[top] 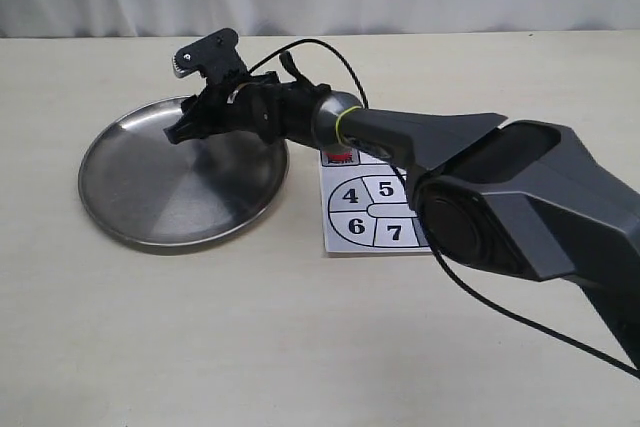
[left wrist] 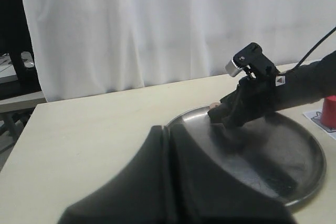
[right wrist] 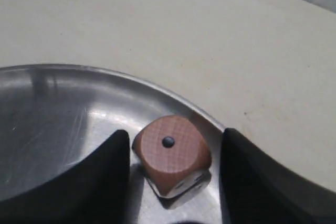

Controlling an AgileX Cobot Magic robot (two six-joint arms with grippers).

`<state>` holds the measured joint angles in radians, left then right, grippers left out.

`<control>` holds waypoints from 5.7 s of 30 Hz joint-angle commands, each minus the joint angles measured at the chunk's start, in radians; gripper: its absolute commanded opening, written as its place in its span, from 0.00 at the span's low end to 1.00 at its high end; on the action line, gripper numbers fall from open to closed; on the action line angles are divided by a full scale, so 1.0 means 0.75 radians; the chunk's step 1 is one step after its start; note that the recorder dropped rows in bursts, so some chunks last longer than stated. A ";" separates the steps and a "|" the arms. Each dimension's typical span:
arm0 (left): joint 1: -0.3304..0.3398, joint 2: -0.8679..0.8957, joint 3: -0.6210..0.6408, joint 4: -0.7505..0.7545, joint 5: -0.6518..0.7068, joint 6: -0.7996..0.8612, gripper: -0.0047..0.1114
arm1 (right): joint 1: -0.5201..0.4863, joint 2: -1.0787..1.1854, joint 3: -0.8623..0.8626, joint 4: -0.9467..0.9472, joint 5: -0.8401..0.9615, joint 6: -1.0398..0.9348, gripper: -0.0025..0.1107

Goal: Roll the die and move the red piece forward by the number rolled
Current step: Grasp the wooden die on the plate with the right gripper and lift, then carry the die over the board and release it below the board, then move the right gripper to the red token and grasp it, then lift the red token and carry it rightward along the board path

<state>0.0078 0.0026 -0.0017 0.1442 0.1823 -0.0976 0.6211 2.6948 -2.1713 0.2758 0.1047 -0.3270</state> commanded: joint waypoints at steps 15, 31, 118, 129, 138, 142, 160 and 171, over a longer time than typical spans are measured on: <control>-0.011 -0.003 0.002 -0.001 -0.012 -0.001 0.04 | 0.005 -0.182 -0.004 -0.091 0.278 0.007 0.06; -0.011 -0.003 0.002 -0.001 -0.012 -0.001 0.04 | -0.280 -1.014 0.792 -0.148 0.479 0.047 0.06; -0.011 -0.003 0.002 0.000 -0.012 -0.001 0.04 | -0.314 -0.879 1.116 0.033 0.151 0.002 0.74; -0.011 -0.003 0.002 0.000 -0.012 -0.001 0.04 | -0.301 -0.654 0.980 0.021 0.086 -0.001 0.46; -0.011 -0.003 0.002 0.000 -0.012 -0.001 0.04 | -0.297 -0.656 0.980 0.021 0.108 0.001 0.06; -0.011 -0.003 0.002 0.000 -0.012 -0.001 0.04 | -0.318 -0.768 0.980 0.021 0.156 -0.002 0.06; -0.011 -0.003 0.002 0.000 -0.012 -0.001 0.04 | -0.410 -0.723 0.980 -0.047 0.291 -0.002 0.06; -0.011 -0.003 0.002 0.000 -0.012 -0.001 0.04 | -0.410 -0.656 0.980 -0.090 0.322 -0.002 0.06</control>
<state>0.0078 0.0026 -0.0017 0.1442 0.1823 -0.0976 0.3167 2.1963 -1.4434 0.2239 0.3172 -0.3232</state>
